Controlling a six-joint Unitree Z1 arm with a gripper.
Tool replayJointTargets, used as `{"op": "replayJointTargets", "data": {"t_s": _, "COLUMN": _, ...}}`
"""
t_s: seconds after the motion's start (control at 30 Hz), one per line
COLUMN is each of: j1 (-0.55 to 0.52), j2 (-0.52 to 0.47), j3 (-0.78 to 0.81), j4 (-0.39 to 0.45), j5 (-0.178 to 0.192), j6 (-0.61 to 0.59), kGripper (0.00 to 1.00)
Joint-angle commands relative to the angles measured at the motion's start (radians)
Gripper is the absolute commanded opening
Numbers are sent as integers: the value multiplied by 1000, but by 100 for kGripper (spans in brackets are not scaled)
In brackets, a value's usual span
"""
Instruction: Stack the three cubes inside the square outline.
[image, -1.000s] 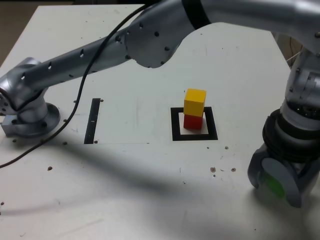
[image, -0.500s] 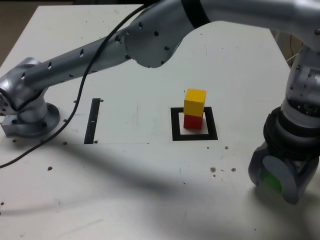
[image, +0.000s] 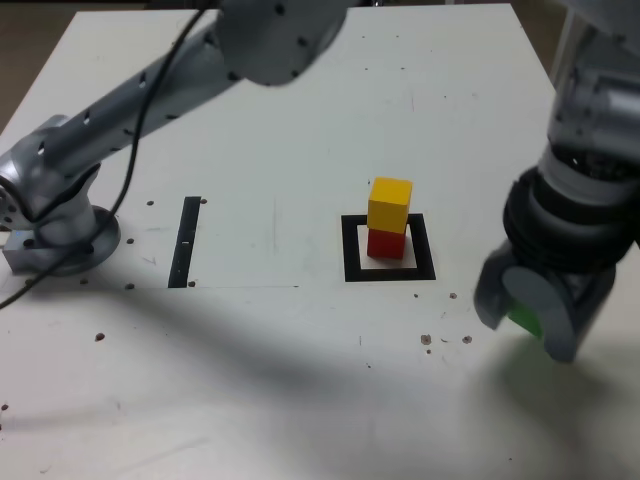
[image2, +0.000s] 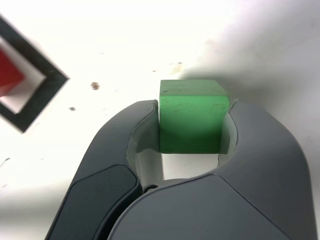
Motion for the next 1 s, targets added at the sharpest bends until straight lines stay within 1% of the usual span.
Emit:
{"op": "replayJointTargets", "data": {"t_s": 0.0, "j1": 2, "j2": -59, "j3": 44, "j4": 13, "j5": 15, "j6": -7, "kGripper": 30}}
{"op": "replayJointTargets", "data": {"t_s": 0.17, "j1": 7, "j2": -185, "j3": 170, "j4": 12, "j5": 51, "j6": -21, "kGripper": 30}}
{"op": "replayJointTargets", "data": {"t_s": 0.33, "j1": 30, "j2": -333, "j3": 334, "j4": 3, "j5": 83, "j6": -46, "kGripper": 30}}
{"op": "replayJointTargets", "data": {"t_s": 0.53, "j1": 80, "j2": -490, "j3": 532, "j4": -26, "j5": 110, "j6": -91, "kGripper": 30}}
{"op": "replayJointTargets", "data": {"t_s": 0.6, "j1": 101, "j2": -525, "j3": 579, "j4": -33, "j5": 113, "j6": -104, "kGripper": 30}}
{"op": "replayJointTargets", "data": {"t_s": 0.73, "j1": 142, "j2": -582, "j3": 650, "j4": -50, "j5": 105, "j6": -114, "kGripper": 30}}
{"op": "replayJointTargets", "data": {"t_s": 0.97, "j1": 201, "j2": -629, "j3": 759, "j4": -117, "j5": 72, "j6": -109, "kGripper": 30}}
